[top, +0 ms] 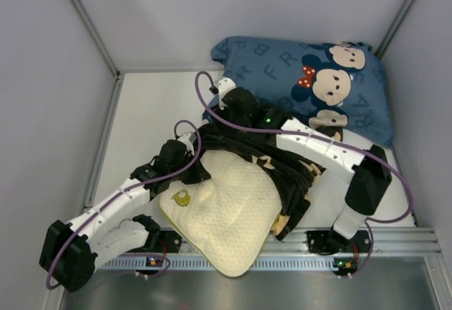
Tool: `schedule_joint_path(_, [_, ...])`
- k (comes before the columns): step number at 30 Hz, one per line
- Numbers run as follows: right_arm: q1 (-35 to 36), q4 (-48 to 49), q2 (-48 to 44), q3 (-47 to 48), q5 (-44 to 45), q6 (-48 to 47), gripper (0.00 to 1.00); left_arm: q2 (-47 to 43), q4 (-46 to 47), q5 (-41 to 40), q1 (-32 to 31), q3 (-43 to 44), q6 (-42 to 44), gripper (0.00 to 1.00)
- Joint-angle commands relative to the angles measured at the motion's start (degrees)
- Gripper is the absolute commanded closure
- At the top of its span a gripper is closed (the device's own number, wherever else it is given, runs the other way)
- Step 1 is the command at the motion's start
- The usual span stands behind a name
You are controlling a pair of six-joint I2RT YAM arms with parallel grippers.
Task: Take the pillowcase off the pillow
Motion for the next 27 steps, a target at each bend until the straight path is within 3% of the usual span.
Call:
schedule_joint_path(1, [-0.7,-2.9,6.8,5.6,0.1,-8.2,0.38,-4.4,1.0,4.9,-0.5,-0.5,-0.8,1.0])
schedule_joint_path(9, [-3.4,-3.9,15.7,7.0,-2.4,-11.3,0.37,-8.4,0.3,5.9,-0.5,-2.6,-1.7,1.0])
schedule_joint_path(13, [-5.5,-4.7,19.6,7.8,-0.6,-9.4,0.42,-9.1,0.3,5.9,-0.5,-2.9,-2.4,1.0])
schedule_joint_path(19, [-9.3,-4.7,22.1,8.1,-2.0,-2.7,0.67,-12.3,0.3,7.4,-0.5,-3.0,-3.7,1.0])
schedule_joint_path(20, [-9.7,-4.7,22.4,8.2,-1.6,-2.3,0.8,-13.7,0.3,7.6,-0.5,-3.0,-3.8,1.0])
schedule_joint_path(23, [-11.5,-4.7,23.0,8.7,0.3,0.0,1.0,-16.7,0.1,8.1,-0.5,-3.2,-4.6,1.0])
schedule_joint_path(27, [-15.1,-5.5,22.2,9.3,3.6,3.8,1.0,-20.2,-3.4,7.0,-0.5,-1.9,-5.0,1.0])
